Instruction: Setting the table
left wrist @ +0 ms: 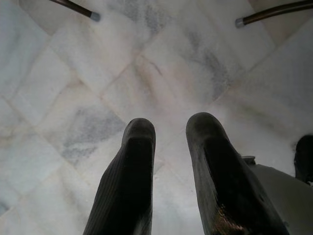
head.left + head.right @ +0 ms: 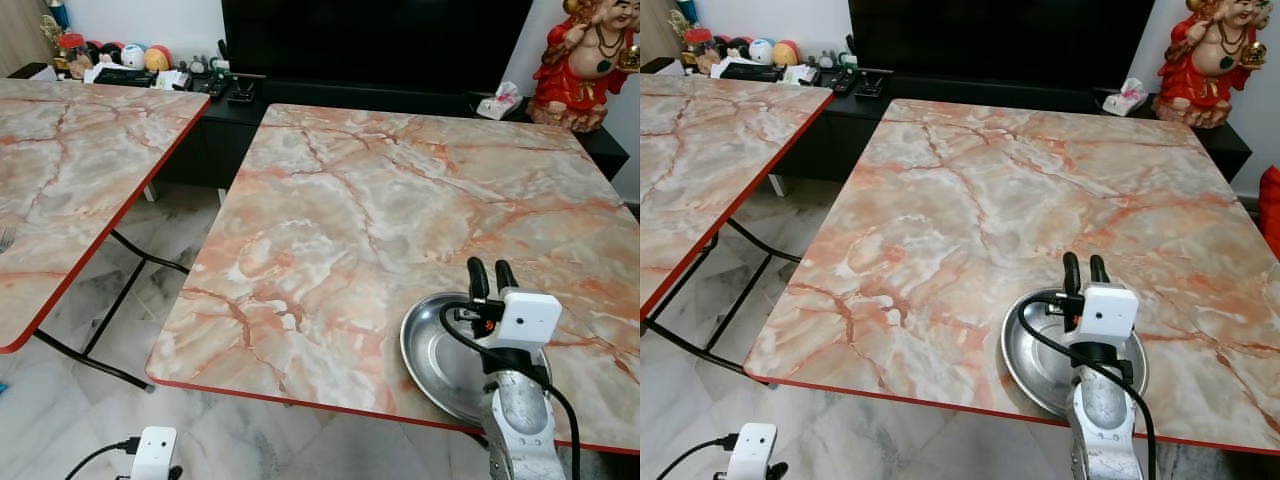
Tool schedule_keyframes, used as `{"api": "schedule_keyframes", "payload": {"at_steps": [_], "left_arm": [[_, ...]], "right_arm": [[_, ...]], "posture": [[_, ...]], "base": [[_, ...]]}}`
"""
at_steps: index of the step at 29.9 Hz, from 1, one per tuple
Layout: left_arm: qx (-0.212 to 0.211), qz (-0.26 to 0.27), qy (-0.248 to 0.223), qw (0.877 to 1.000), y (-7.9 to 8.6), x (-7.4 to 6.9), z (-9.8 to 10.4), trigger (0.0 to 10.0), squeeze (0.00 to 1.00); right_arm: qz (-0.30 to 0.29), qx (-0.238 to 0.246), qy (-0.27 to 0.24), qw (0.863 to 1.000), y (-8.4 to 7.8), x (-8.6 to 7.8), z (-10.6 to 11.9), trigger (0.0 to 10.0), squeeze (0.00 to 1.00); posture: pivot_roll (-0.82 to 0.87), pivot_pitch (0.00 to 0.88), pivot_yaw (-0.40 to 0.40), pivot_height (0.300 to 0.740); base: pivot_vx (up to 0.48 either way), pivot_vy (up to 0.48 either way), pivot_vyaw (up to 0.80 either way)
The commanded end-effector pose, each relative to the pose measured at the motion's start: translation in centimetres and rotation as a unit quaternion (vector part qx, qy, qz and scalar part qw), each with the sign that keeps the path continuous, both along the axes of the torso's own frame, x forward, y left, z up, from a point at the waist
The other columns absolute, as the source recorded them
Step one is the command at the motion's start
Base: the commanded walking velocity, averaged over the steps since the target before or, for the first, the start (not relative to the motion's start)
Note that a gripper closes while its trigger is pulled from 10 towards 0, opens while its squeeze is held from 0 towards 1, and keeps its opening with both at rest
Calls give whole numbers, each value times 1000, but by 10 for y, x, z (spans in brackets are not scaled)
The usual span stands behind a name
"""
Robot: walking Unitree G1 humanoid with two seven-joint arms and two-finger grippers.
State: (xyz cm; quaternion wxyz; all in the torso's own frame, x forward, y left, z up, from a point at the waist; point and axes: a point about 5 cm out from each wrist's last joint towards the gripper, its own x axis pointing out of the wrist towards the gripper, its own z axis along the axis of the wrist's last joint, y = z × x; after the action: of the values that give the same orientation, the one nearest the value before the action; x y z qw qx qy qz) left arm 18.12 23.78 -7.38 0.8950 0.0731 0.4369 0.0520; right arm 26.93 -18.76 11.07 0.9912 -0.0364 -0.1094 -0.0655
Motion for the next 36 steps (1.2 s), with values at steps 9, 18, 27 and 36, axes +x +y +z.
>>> {"api": "schedule_keyframes", "payload": {"at_steps": [9,18,27,36], "left_arm": [[-4,2,4,1000,-3,-1,-2,10000,0],[-3,2,6,1000,-1,-3,-2,10000,0],[0,6,13,1000,11,-10,-2,10000,0],[0,6,16,1000,14,-12,-2,10000,0]], "right_arm": [[0,6,-8,1000,1,6,3,10000,0],[3,10,-8,1000,5,8,3,10000,0],[7,7,-7,1000,7,9,2,10000,0],[14,4,-7,1000,11,11,2,10000,0]], "posture": [[69,0,-47,740],[75,0,-42,740],[76,0,-43,740],[79,0,-44,740]], "base": [[0,334,0],[0,382,0],[0,383,0],[0,382,0]]}}
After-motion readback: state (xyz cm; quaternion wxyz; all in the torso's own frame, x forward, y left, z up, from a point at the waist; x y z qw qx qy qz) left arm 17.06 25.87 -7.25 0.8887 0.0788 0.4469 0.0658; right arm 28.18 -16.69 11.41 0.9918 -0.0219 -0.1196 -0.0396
